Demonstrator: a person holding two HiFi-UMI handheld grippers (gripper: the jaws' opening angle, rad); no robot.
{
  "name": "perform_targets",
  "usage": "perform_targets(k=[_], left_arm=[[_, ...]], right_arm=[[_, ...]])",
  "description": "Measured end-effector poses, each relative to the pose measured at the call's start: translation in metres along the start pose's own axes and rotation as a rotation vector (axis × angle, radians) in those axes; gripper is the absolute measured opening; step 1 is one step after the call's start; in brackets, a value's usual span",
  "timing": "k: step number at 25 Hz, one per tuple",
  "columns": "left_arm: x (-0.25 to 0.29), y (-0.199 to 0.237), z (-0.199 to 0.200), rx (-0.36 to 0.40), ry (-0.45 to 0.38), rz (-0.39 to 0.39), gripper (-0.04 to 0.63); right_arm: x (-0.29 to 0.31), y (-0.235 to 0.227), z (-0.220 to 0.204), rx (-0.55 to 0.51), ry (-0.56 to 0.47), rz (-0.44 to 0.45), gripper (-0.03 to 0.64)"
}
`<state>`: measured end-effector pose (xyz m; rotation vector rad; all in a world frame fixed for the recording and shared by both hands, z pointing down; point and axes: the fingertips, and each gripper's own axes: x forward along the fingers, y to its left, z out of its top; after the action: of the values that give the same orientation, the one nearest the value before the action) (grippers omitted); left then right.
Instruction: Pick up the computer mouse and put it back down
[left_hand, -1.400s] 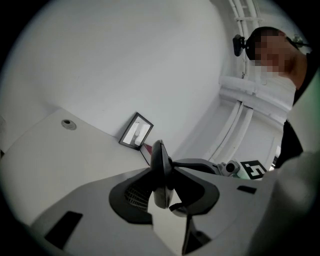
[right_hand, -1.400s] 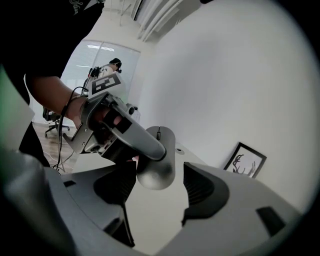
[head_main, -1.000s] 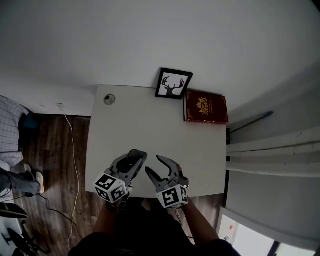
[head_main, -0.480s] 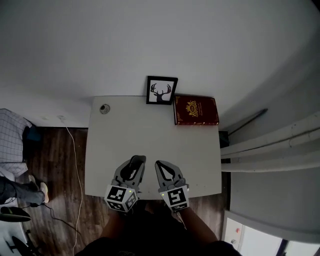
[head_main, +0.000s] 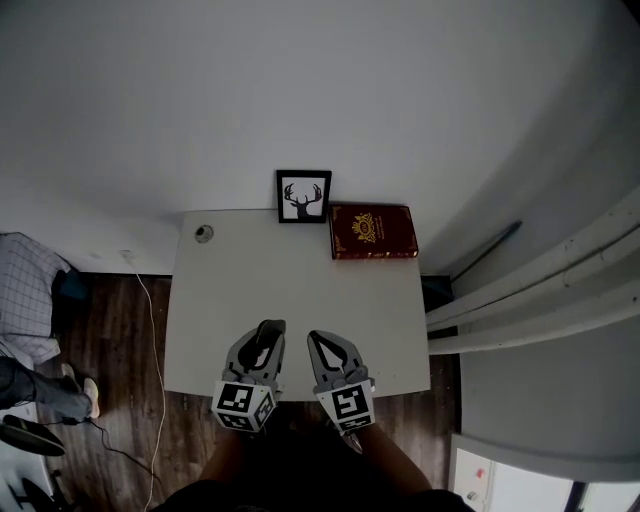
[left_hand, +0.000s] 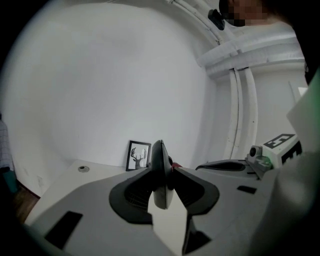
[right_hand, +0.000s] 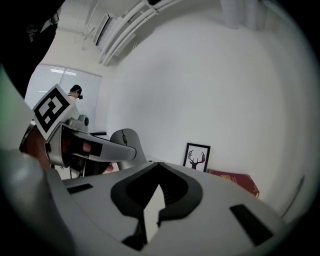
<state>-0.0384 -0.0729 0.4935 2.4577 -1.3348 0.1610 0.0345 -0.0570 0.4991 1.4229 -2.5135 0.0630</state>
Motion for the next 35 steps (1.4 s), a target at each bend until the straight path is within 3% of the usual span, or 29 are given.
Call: perform_targets(k=[9, 15, 26, 35], left_arm=[[-0.041, -0.083, -0.002, 0.025, -0.063, 0.078, 0.127], [-0.062, -0.127, 0.006, 0.057, -0.101, 0.061, 0.126], [-0.088, -0.142, 0.023, 0.148, -0.123, 0.004, 0.126], [-0.107, -0.133, 0.018, 0.156, -0.119, -0.026, 0.126]], right_arm=[[-0.098, -0.020, 0.012, -0.012, -0.050, -0.026, 0.020], [-0.143, -0.028, 0.011, 0.003, -0.076, -0.073, 0.020], [-0.171, -0.011, 0.026, 0.026, -0.088, -0.147, 0.020], [-0.170, 0.020, 0.027, 0.027, -0.091, -0.142, 0.020]])
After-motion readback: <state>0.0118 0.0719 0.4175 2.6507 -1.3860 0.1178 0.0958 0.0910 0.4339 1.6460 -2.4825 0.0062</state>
